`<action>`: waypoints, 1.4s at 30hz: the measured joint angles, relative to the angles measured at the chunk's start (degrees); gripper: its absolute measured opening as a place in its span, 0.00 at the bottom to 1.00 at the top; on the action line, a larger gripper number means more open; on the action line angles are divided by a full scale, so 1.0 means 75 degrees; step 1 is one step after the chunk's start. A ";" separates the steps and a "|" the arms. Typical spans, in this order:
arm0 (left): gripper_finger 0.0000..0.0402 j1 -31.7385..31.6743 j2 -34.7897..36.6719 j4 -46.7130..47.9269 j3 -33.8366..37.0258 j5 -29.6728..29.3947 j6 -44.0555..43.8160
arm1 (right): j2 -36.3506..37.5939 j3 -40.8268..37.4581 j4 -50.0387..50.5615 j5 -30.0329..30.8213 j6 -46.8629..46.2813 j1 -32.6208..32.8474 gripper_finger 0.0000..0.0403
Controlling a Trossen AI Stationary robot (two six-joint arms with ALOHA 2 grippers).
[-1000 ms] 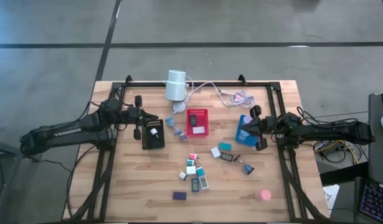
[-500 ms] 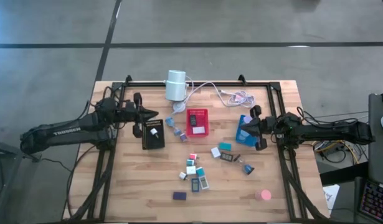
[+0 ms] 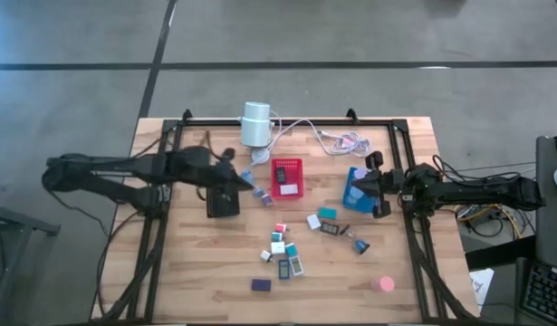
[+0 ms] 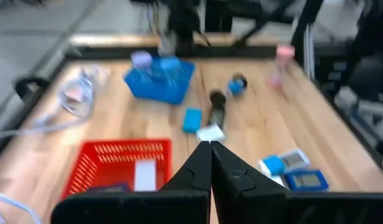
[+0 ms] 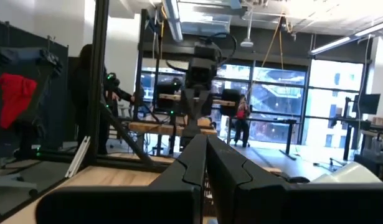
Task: Pick & Place Office items
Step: Put the black charger adapter into the black basket
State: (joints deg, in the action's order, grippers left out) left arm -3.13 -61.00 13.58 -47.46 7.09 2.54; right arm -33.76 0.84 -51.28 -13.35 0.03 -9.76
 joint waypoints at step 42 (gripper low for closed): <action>0.68 0.2697 -0.6033 0.2737 -0.3333 0.0964 -0.1403 | -0.0012 0.0000 0.0156 0.0117 -0.0754 0.0000 0.02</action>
State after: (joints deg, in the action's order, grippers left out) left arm 17.10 -106.25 34.11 -72.46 14.32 -7.98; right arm -33.85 0.84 -50.12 -12.47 -5.63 -9.76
